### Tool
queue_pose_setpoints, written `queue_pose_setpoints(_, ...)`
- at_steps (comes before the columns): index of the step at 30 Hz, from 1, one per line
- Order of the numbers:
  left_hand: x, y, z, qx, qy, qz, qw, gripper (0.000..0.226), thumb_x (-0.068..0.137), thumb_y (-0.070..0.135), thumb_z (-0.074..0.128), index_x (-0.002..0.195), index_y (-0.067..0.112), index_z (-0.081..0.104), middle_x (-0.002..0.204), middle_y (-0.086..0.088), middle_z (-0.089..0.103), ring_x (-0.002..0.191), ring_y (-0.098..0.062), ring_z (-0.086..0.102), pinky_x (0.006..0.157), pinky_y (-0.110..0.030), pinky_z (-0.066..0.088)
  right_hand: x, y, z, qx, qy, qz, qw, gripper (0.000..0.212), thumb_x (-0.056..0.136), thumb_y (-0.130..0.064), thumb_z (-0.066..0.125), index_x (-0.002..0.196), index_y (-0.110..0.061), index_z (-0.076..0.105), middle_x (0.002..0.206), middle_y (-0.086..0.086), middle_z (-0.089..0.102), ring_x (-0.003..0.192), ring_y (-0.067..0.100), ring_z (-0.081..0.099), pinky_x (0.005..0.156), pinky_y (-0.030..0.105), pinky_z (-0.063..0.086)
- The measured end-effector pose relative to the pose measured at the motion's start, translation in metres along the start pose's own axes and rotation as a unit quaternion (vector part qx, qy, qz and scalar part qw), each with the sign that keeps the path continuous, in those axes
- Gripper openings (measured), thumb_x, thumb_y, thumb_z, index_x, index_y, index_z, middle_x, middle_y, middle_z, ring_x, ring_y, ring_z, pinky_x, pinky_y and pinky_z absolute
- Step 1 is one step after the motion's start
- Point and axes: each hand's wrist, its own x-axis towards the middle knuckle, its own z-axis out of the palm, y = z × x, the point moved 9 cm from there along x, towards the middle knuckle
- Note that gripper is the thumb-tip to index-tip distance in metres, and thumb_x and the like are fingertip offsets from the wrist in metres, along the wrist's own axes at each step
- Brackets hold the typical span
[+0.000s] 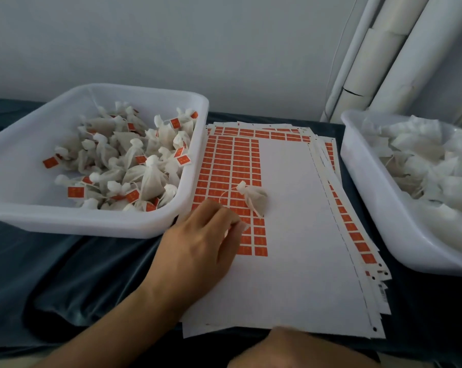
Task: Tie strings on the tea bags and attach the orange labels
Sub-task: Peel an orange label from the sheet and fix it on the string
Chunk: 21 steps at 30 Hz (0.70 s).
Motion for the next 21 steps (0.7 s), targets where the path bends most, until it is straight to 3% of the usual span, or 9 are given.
queue_pose_setpoints(1,0.001,0.003,0.001,-0.010,0.004,0.006,1.000,0.018,0.104,0.031,0.057,0.098,0.017,0.065,0.100,0.003,0.062,0.079,-0.014,0.063,0.067,-0.028,0.058,0.004,0.003,0.008,0.080,-0.182,0.062,0.978,0.047,0.101,-0.049,0.054,0.145,-0.033,0.054,0.151,-0.025,0.048,0.134,-0.013,0.043,0.105,0.011,0.040)
queue_pose_setpoints(2,0.003,0.006,0.002,-0.018,0.011,0.012,1.000,0.017,0.104,0.028,0.057,0.096,0.015,0.064,0.097,0.002,0.060,0.076,-0.015,0.060,0.064,-0.028,0.055,-0.004,0.003,0.023,0.165,-0.373,0.168,0.897,0.043,0.092,-0.066,0.060,0.122,-0.039,0.072,0.126,-0.024,0.068,0.109,-0.012,0.063,0.090,0.014,0.052)
queue_pose_setpoints(3,0.006,0.009,0.003,-0.022,0.020,0.019,0.999,0.016,0.104,0.025,0.058,0.095,0.014,0.064,0.095,0.001,0.059,0.073,-0.015,0.057,0.062,-0.026,0.051,-0.004,-0.017,0.032,0.274,-0.489,0.205,0.802,0.044,0.087,-0.074,0.059,0.104,-0.037,0.075,0.102,-0.012,0.077,0.082,-0.001,0.072,0.071,0.018,0.057)
queue_pose_setpoints(4,0.010,0.012,0.005,-0.023,0.027,0.022,0.999,0.015,0.104,0.023,0.058,0.095,0.013,0.064,0.094,0.001,0.058,0.072,-0.014,0.056,0.061,-0.025,0.049,0.000,-0.020,0.032,0.312,-0.534,0.195,0.761,0.044,0.089,-0.073,0.057,0.100,-0.034,0.073,0.088,-0.004,0.077,0.067,0.007,0.071,0.060,0.022,0.056)
queue_pose_setpoints(6,0.021,0.013,0.011,-0.016,0.031,0.018,0.999,0.012,0.103,0.022,0.059,0.098,0.013,0.065,0.096,0.000,0.060,0.073,-0.011,0.056,0.062,-0.023,0.051,0.048,0.002,0.018,0.200,-0.436,0.146,0.865,0.038,0.093,-0.067,0.050,0.103,-0.034,0.066,0.084,-0.007,0.075,0.064,0.013,0.072,0.057,0.025,0.057)
queue_pose_setpoints(7,0.027,0.012,0.014,-0.014,0.033,0.014,0.999,0.013,0.102,0.023,0.059,0.100,0.013,0.066,0.097,-0.001,0.061,0.073,-0.010,0.056,0.063,-0.021,0.052,0.064,0.006,0.028,0.144,-0.408,0.132,0.892,0.035,0.095,-0.062,0.049,0.106,-0.033,0.065,0.085,-0.012,0.074,0.066,0.013,0.073,0.059,0.025,0.059)
queue_pose_setpoints(14,0.068,0.002,0.039,0.014,0.047,0.014,0.999,0.012,0.098,0.019,0.063,0.105,0.012,0.070,0.101,-0.003,0.064,0.080,-0.006,0.053,0.067,-0.014,0.045,0.105,0.038,0.071,0.113,-0.357,0.098,0.922,0.019,0.101,-0.040,0.057,0.095,-0.025,0.068,0.082,-0.011,0.074,0.068,0.010,0.073,0.062,0.022,0.060)
queue_pose_setpoints(17,0.082,-0.007,0.044,0.015,0.059,-0.001,0.998,0.011,0.097,0.020,0.066,0.104,0.012,0.071,0.101,-0.004,0.064,0.081,-0.006,0.051,0.067,-0.012,0.041,0.117,0.050,0.083,0.135,-0.308,0.119,0.934,0.023,0.101,-0.040,0.058,0.090,-0.023,0.070,0.079,-0.010,0.074,0.068,0.008,0.073,0.059,0.017,0.056)
queue_pose_setpoints(21,0.090,-0.018,0.052,0.006,0.037,-0.037,0.999,0.021,0.097,0.035,0.067,0.110,0.019,0.073,0.114,-0.001,0.064,0.089,-0.007,0.056,0.073,-0.020,0.050,0.130,0.053,0.089,0.095,-0.233,0.063,0.966,0.037,0.101,-0.051,0.051,0.086,-0.022,0.069,0.077,-0.009,0.071,0.069,0.008,0.070,0.062,0.022,0.059)
